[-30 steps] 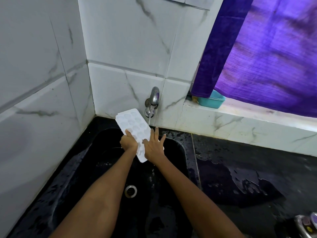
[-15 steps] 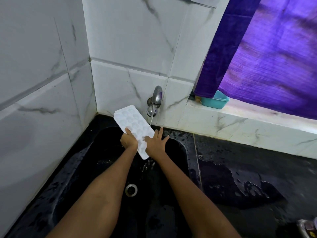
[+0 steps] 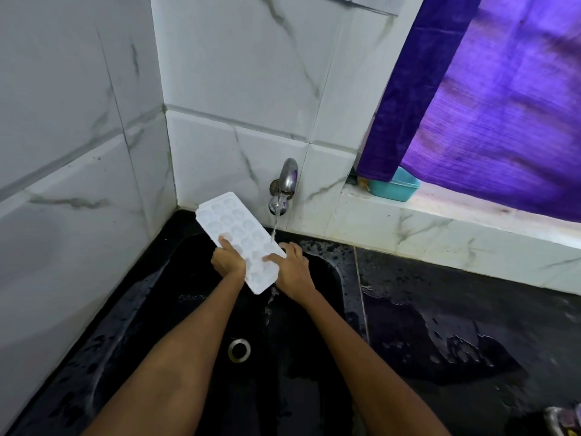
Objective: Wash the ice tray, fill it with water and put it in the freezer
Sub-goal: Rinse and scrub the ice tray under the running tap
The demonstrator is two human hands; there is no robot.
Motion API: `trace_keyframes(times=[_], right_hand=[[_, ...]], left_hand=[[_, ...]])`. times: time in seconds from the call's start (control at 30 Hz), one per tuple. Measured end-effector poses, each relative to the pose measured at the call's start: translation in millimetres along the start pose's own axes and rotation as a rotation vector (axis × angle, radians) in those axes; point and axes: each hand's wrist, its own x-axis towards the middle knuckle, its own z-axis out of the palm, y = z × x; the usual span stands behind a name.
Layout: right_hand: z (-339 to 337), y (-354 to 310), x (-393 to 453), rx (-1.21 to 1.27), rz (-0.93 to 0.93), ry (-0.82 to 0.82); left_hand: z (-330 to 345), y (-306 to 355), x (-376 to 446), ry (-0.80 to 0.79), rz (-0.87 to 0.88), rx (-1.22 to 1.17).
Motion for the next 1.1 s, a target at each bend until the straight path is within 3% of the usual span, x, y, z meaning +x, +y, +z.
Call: trace_keyframes(times=[0.07, 0.17, 0.3, 0.47, 0.6, 0.67, 0.77, 0.83, 0.97, 1.1], right_hand=[[5.3, -0.4, -7.9, -0.026, 0.007, 0.037], [18.8, -6.7, -15.3, -0.136, 0.045, -0.045], [18.7, -1.4, -14.2, -0.03, 0.011, -0.056], [9.0, -3.0, -2.1, -0.192, -0.001, -0.029], [4.9, -4.9, -0.9, 0.028, -0.028, -0.044], [9.2, -7.6, 1.5, 0.266, 0.004, -0.003], [12.5, -25.0, 6.0, 0.839, 0.28, 0.188], [12.6, -27.4, 14.0, 1.021, 0.486, 0.218], [13.0, -11.8, 19.1, 0.986, 0.619, 0.067], [18.1, -3.9, 20.7, 0.756, 0.53, 0.011]], left_hand=[[0.0, -0.2, -0.7, 0.018, -0.012, -0.024], [3.2, 1.3, -6.6, 0.029, -0.011, -0.044], [-0.6, -2.2, -4.2, 0.058, 0.024, -0.025], [-0.2, -2.5, -10.9, 0.126, -0.104, -0.176], [-10.1, 6.7, -3.1, 0.136, -0.134, -0.22], [-13.5, 8.9, -3.3, 0.118, -0.104, -0.21], [-14.2, 2.6, -5.3, 0.093, -0.086, -0.189], [-16.7, -1.9, -6.6, 0.078, -0.08, -0.172], [-24.5, -6.1, -7.8, 0.039, 0.007, -0.132], [-28.7, -5.0, -2.4, 0.039, 0.076, -0.065]])
